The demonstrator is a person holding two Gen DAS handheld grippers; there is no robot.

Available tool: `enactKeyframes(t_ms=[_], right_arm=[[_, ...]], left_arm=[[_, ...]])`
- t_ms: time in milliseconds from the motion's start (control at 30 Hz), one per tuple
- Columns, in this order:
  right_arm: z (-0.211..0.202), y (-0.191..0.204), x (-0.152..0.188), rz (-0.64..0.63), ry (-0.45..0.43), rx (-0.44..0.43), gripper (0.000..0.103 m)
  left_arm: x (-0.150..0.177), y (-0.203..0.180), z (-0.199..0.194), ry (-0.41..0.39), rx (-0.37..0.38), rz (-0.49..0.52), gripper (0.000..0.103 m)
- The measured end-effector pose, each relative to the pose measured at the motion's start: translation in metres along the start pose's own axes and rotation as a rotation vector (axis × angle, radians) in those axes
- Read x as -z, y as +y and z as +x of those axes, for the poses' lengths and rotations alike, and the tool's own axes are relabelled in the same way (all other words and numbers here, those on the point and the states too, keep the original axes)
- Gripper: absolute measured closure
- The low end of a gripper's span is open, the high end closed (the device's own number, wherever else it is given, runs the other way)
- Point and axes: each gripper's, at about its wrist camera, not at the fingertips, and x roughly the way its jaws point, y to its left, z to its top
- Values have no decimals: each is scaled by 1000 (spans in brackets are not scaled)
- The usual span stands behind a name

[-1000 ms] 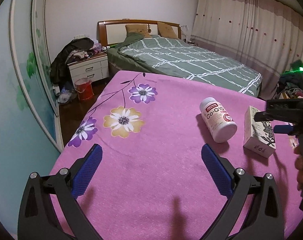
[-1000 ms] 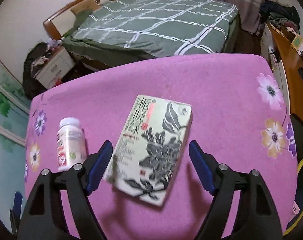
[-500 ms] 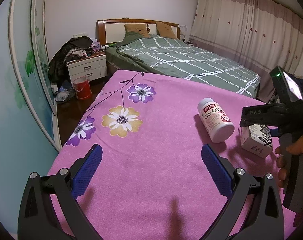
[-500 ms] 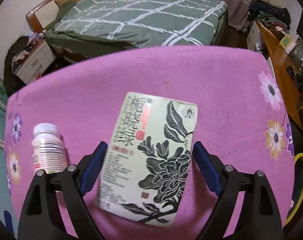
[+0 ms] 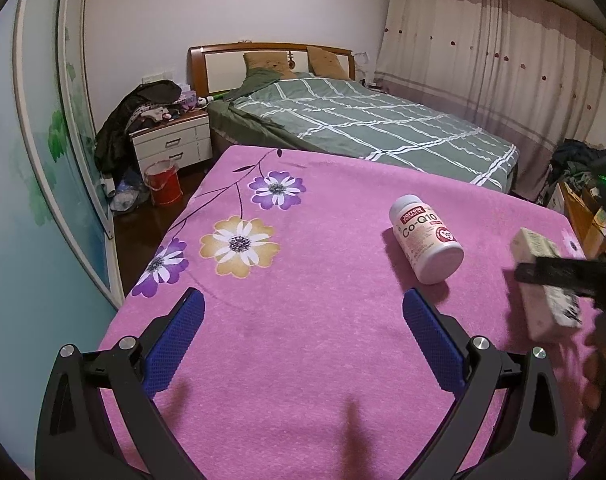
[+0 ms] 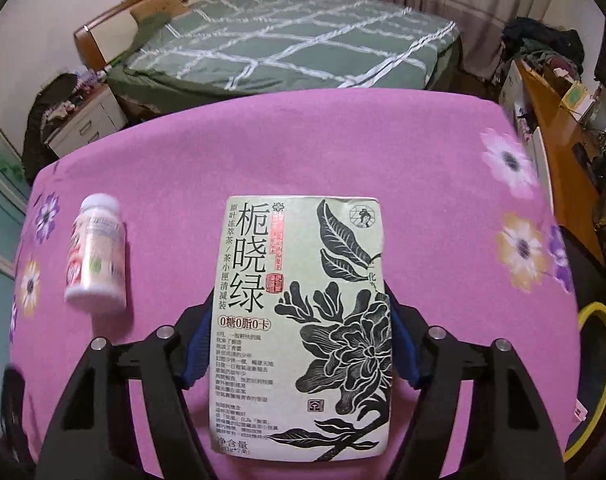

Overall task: Collect trash
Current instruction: 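Carry the tea box over the yellow bin and open the right gripper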

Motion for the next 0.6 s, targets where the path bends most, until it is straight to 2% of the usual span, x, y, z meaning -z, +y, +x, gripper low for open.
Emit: enactKeyframes(t_ms=[300, 400, 567, 600], right_arm=[[-70, -47, 54, 10, -141, 7, 35], [-91, -82, 72, 65, -170, 24, 35], [-111, -135, 95, 144, -187, 103, 35], [-116, -156, 104, 182, -189, 141, 35]], left_arm=[[1, -8, -6, -26, 16, 38, 5], [1, -11, -9, -35, 23, 50, 5], [2, -16, -10, -38, 36, 68, 5], [2, -17, -10, -37, 38, 69, 5]])
